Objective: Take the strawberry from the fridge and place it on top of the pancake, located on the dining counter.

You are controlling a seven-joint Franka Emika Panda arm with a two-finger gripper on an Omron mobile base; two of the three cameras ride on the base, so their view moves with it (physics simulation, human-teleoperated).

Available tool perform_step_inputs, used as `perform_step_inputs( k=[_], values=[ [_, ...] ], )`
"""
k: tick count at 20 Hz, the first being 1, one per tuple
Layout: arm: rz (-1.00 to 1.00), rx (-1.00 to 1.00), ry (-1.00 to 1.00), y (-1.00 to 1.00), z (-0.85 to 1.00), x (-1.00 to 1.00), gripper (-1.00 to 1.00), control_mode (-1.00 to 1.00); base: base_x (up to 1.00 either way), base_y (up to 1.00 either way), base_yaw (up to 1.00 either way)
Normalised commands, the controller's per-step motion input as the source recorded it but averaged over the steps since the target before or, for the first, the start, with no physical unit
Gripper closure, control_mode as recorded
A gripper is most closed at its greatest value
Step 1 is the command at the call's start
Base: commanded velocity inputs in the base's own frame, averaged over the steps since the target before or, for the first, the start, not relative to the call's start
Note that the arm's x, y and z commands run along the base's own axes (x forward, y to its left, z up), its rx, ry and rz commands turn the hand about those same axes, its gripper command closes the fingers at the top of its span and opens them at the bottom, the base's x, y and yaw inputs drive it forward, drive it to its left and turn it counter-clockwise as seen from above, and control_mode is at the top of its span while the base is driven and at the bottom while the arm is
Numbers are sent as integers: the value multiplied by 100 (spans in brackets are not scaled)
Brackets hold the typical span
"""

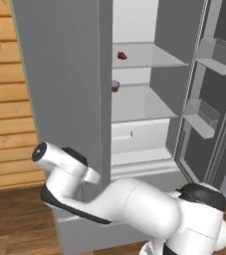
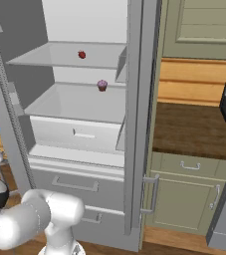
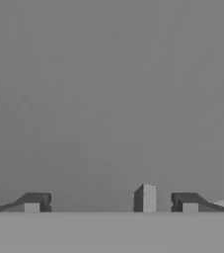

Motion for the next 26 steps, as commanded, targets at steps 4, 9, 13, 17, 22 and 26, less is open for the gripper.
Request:
perform_step_inputs(
  k=[4,9,13,17,22,26],
  values=[
    [0,-1,0,1,71,-71,-100,-100,0,0,0],
    [-1,0,0,-10,53,-82,-100,-100,0,0,0],
    [10,26,0,-79,18,-69,-100,-100,0,0,0],
    [25,50,-6,-78,57,-65,-100,-100,0,0,0],
    [30,45,-6,-54,93,-52,-100,-100,0,0,0],
    [28,64,-9,-69,68,-14,-100,-100,0,0,0]
  ],
)
